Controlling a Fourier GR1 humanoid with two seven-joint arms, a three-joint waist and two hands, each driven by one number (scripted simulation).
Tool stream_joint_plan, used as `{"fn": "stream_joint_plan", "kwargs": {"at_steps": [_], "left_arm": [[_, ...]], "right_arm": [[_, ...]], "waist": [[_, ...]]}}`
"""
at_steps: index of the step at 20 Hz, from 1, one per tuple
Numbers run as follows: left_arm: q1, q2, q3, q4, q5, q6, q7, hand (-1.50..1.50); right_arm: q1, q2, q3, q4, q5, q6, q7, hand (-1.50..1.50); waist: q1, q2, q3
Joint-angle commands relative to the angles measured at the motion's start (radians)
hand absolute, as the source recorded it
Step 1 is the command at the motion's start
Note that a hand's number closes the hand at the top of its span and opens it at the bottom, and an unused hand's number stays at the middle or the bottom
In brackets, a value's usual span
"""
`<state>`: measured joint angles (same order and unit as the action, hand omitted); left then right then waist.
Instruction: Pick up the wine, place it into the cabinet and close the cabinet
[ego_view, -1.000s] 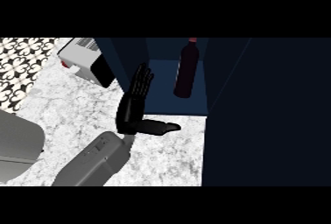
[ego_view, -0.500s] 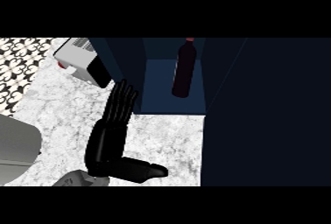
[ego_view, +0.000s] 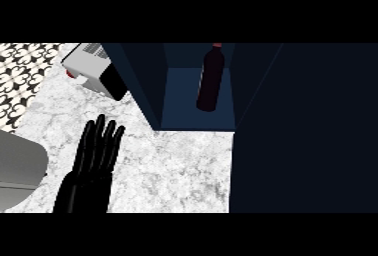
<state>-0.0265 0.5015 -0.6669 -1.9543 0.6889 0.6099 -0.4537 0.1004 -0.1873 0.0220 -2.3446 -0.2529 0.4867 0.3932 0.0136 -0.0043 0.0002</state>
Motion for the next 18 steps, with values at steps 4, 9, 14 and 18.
{"fn": "stream_joint_plan", "kwargs": {"at_steps": [4,9,14,18], "left_arm": [[0.185,0.122,0.093,-0.157,-0.001,-0.007,-0.013,-1.5],[0.373,0.161,0.203,-0.201,0.049,-0.11,-0.121,-1.5],[0.515,0.266,0.405,-0.253,0.171,-0.272,-0.139,-1.5],[0.602,0.313,0.518,-0.251,0.235,-0.364,-0.128,-1.5]], "right_arm": [[0.069,0.01,0.202,-0.072,-0.048,0.03,0.132,1.5],[0.1,0.034,0.294,-0.171,-0.083,-0.006,0.187,1.5],[0.057,0.112,0.494,-0.184,0.082,-0.101,0.255,1.5],[-0.05,0.18,0.59,-0.154,0.176,-0.173,0.316,1.5]], "waist": [[0.002,0.001,-0.001],[0.001,-0.001,-0.002],[0.007,-0.005,-0.003],[0.008,-0.005,-0.003]]}}
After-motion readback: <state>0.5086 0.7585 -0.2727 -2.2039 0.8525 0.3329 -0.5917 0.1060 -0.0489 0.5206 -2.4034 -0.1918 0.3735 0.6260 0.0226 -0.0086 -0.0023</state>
